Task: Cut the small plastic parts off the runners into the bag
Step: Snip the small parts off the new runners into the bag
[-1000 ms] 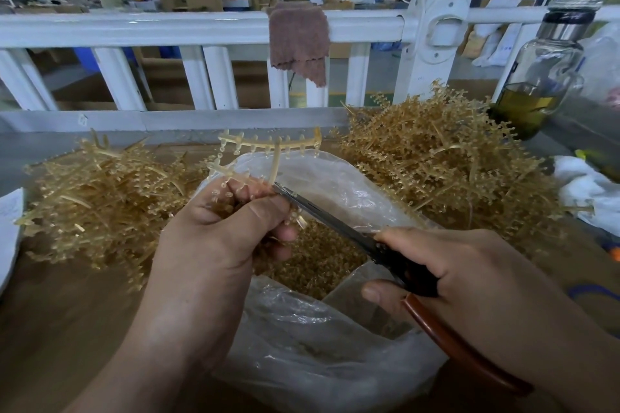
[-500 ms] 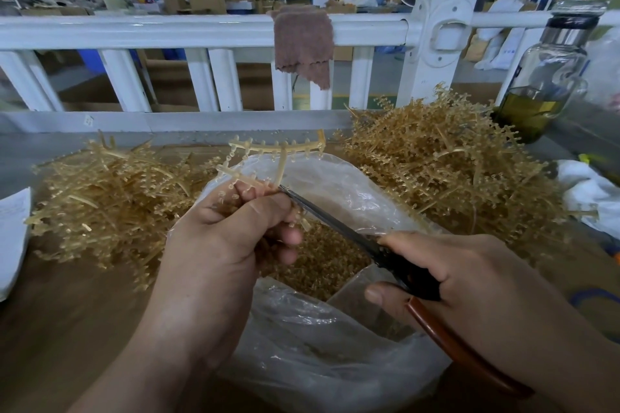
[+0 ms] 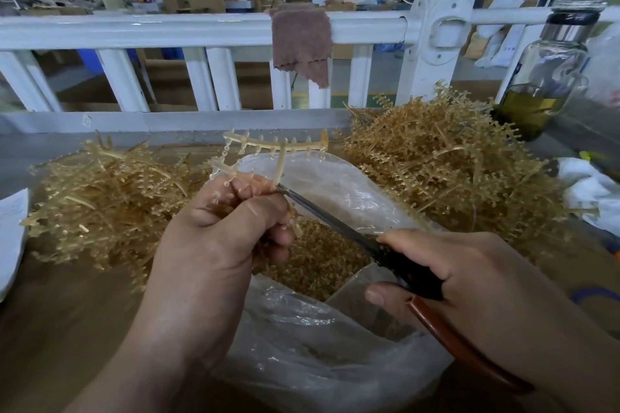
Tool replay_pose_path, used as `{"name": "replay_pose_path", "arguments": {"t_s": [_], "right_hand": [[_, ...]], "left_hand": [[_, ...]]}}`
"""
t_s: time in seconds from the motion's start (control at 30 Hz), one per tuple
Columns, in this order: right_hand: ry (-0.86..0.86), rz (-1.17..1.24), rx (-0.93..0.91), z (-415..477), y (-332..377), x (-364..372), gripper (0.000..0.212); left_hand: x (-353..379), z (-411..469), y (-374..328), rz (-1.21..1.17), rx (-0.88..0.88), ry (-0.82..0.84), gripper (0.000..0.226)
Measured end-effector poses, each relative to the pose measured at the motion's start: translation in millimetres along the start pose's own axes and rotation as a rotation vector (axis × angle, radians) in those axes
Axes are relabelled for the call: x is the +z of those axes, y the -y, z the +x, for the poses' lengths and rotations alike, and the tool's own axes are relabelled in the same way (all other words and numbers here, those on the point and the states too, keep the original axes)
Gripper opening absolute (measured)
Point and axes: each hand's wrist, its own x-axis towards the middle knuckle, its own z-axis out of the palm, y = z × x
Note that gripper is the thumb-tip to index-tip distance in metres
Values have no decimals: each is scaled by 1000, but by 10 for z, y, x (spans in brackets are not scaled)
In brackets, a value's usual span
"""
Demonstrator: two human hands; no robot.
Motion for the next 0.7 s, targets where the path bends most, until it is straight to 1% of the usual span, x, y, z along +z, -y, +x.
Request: {"name": "replay_pose_path", "arguments": {"t_s": [0.17, 0.3, 0.4, 0.5, 0.7], "right_hand": [[13, -10, -26, 12, -15, -19, 45], [10, -5, -37, 10, -16, -31, 44], [15, -13, -37, 5, -9, -42, 39], [16, -8, -34, 6, 1, -53, 34], [22, -9, -25, 11, -2, -38, 36]], "left_hand": [[7, -12, -1, 5, 0, -4, 11], [22, -9, -11, 8, 5, -5, 6], [35, -15, -16, -2, -4, -14, 13], [47, -27, -37, -14, -16, -14, 13], [42, -22, -47, -22, -41, -2, 11]]}}
